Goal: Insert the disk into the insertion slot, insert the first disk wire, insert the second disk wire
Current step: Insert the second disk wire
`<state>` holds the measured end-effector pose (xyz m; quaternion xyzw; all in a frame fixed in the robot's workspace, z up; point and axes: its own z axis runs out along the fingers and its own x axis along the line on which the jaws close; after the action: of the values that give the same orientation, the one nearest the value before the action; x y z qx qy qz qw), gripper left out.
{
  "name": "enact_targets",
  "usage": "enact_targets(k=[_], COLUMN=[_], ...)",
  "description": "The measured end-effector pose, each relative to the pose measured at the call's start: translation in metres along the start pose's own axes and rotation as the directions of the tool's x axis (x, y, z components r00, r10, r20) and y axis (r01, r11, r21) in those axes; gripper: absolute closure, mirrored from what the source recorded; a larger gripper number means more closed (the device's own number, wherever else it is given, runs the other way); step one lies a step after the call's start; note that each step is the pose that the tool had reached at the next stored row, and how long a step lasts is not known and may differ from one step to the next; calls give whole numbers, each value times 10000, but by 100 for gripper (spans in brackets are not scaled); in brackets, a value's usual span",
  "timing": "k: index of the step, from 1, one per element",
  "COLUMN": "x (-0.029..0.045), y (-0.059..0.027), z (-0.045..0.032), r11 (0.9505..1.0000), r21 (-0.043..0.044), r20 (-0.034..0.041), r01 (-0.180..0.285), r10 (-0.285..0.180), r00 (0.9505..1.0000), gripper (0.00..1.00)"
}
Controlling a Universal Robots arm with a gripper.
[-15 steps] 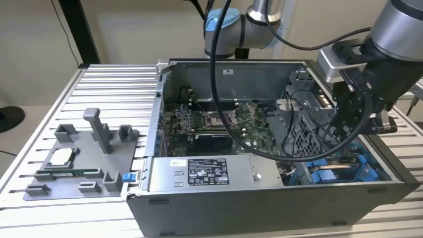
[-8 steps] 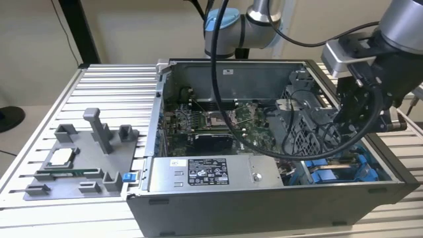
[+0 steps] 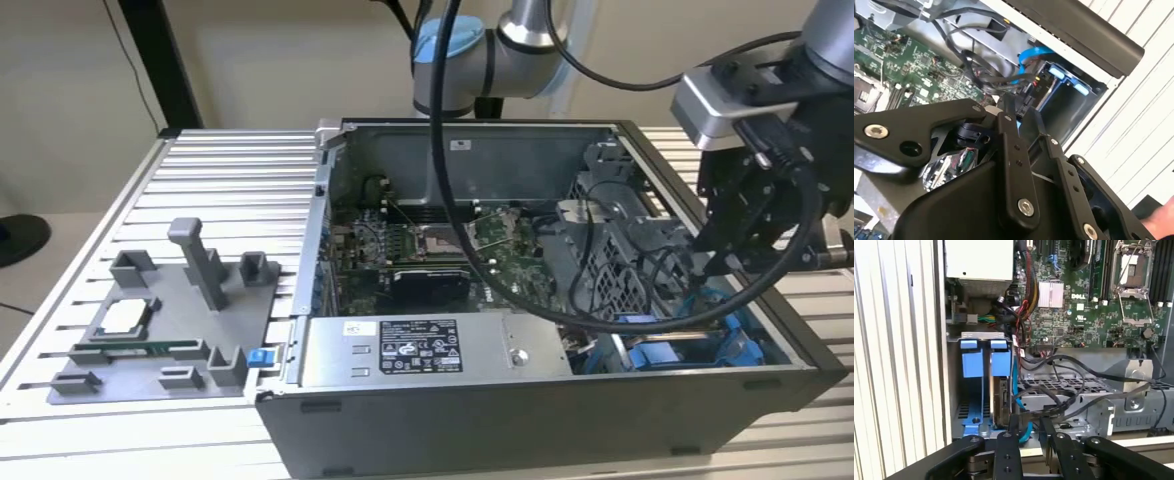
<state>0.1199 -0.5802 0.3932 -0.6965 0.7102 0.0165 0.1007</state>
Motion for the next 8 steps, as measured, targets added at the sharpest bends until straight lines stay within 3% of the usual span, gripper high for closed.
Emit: enact_targets(k=[8], x=[24], y=[16], z=[140], r11=[10000], r21=[1], r20=[-29], r01=[4], r10=[-4], r00=[10000], gripper=[0])
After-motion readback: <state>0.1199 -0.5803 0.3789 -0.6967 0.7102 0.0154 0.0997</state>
